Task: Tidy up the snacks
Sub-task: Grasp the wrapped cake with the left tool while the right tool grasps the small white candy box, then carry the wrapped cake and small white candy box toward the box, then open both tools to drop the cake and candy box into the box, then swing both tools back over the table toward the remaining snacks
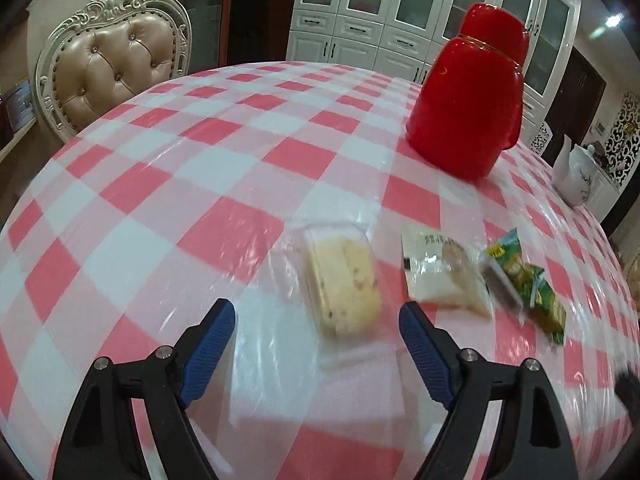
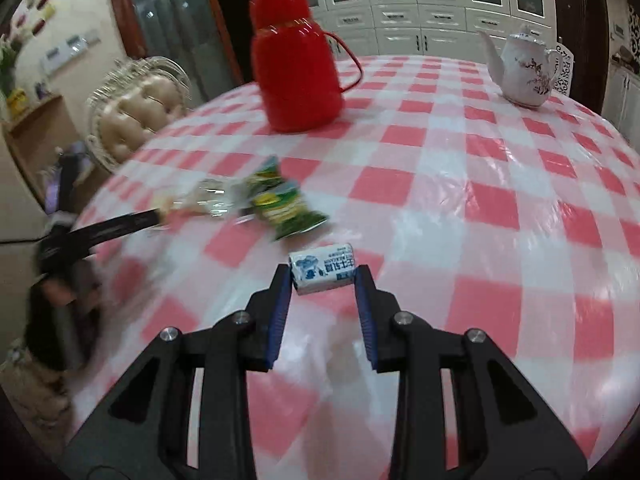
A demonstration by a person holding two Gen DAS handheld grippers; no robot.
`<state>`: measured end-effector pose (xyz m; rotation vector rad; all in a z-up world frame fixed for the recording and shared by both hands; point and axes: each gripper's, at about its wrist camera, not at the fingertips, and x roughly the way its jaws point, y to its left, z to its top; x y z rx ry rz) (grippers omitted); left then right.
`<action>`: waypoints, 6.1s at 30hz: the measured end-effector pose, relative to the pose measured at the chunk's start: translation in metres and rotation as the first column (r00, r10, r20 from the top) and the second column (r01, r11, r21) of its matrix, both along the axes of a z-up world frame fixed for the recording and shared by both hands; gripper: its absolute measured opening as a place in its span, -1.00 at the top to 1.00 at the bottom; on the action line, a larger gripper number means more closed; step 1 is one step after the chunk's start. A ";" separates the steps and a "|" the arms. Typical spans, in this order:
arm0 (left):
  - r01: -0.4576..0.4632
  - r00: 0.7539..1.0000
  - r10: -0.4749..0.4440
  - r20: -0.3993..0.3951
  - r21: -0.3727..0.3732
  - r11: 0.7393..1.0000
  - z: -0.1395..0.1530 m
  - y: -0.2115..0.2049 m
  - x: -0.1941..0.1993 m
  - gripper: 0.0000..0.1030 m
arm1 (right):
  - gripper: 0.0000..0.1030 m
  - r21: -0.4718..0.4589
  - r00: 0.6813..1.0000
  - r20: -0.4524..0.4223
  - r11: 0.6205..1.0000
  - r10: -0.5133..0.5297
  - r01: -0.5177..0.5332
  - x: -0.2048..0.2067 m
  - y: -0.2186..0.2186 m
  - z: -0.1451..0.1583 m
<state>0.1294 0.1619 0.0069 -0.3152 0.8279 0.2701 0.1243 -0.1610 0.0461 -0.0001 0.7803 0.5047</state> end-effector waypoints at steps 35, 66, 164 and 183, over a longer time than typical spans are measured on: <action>0.061 0.995 -0.047 -0.091 0.152 0.986 0.011 -0.033 -0.012 0.29 | 0.29 -0.012 0.999 -0.022 0.999 0.034 -0.035 -0.021 0.011 -0.020; 0.277 0.957 -0.286 0.058 0.129 0.952 0.031 -0.219 -0.181 0.29 | 0.30 0.035 0.996 0.087 0.999 -0.012 0.009 -0.164 -0.063 0.027; 0.931 0.366 -0.917 0.160 -0.070 0.359 0.036 -0.499 -0.278 -0.37 | -0.25 -0.331 0.936 0.070 0.877 -0.345 0.348 -0.347 -0.422 -0.027; -0.022 0.997 0.028 0.077 -0.073 0.997 0.032 -0.065 -0.074 -0.64 | -0.57 -0.064 0.995 -0.082 0.997 -0.047 0.041 -0.102 -0.092 -0.026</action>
